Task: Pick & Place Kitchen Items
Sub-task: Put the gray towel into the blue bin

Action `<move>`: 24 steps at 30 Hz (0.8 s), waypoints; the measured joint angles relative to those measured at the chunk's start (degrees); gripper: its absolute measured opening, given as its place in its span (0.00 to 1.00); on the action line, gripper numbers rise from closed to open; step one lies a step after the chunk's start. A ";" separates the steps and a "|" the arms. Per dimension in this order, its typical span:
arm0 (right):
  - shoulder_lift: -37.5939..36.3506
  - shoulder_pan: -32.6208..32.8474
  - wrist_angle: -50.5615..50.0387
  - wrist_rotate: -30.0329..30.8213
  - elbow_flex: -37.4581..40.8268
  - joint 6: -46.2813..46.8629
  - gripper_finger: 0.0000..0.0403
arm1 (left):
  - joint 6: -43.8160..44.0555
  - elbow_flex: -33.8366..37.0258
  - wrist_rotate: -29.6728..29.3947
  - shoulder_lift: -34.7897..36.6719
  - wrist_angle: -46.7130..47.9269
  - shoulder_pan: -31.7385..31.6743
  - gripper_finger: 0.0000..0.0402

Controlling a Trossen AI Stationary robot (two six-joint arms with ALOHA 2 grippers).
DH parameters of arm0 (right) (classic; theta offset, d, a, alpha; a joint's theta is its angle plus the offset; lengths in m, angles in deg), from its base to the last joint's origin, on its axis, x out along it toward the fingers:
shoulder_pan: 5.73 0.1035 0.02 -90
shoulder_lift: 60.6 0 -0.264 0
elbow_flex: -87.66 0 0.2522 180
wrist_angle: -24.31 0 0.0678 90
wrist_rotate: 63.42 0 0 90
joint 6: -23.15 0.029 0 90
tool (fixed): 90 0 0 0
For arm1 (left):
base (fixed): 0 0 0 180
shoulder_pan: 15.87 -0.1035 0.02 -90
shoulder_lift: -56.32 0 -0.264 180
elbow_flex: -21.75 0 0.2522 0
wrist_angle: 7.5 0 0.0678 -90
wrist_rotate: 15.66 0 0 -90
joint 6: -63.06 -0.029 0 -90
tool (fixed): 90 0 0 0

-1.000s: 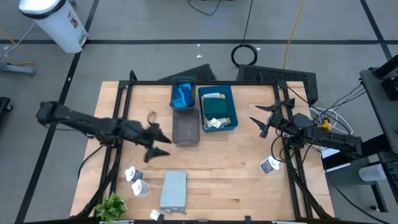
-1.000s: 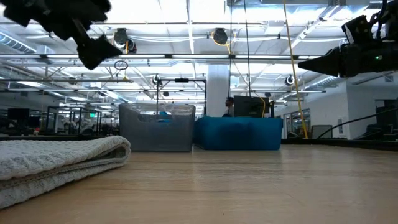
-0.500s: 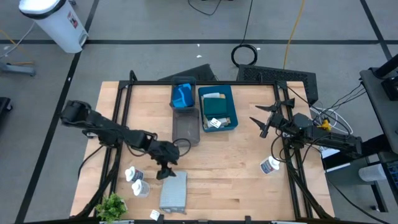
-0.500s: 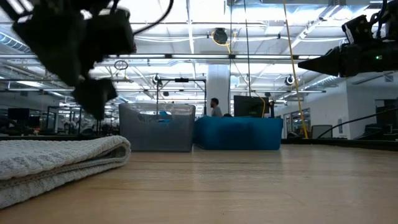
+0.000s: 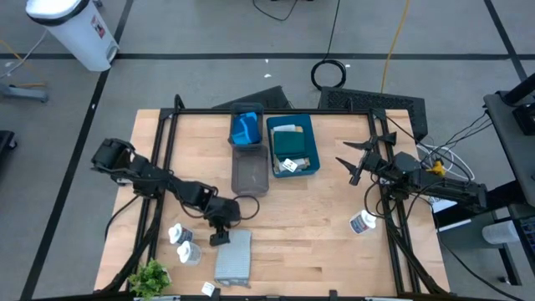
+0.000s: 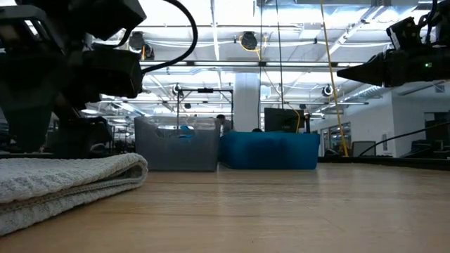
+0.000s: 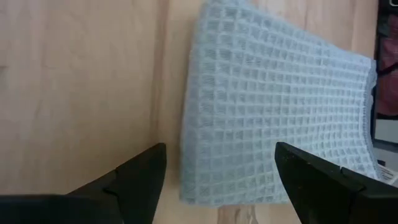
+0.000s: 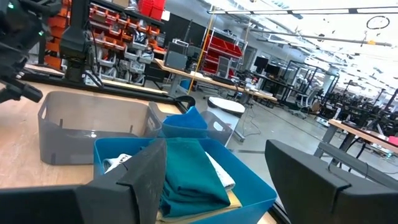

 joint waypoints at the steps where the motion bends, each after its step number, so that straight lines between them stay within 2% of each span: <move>1: 0.00 0.00 0.01 0.00 0.00 -0.01 0.61 | -0.22 0.00 0.04 -0.04 -0.02 0.04 0.77; 4: 0.00 0.00 0.01 -0.01 0.01 0.00 0.61 | -0.34 0.00 0.20 -0.09 -0.18 -0.01 0.75; 6: 0.00 0.00 0.03 -0.02 0.00 -0.01 0.61 | -0.37 0.04 0.17 -0.09 -0.18 0.00 0.70; 9: 0.00 0.00 0.03 -0.02 0.00 0.00 0.61 | -0.52 0.07 -0.28 -0.13 0.36 0.21 0.56; 14: 0.00 0.02 0.03 -0.02 0.02 0.01 0.61 | -2.81 0.19 -6.49 -0.22 -0.11 2.11 0.28; 20: 0.00 0.00 0.03 0.00 0.02 0.01 0.61 | -3.40 0.20 -8.88 -0.24 -0.91 2.60 0.06; 24: 0.00 0.01 0.03 0.00 0.00 0.01 0.61 | -1.33 -0.07 -9.85 -0.25 -0.90 2.61 0.04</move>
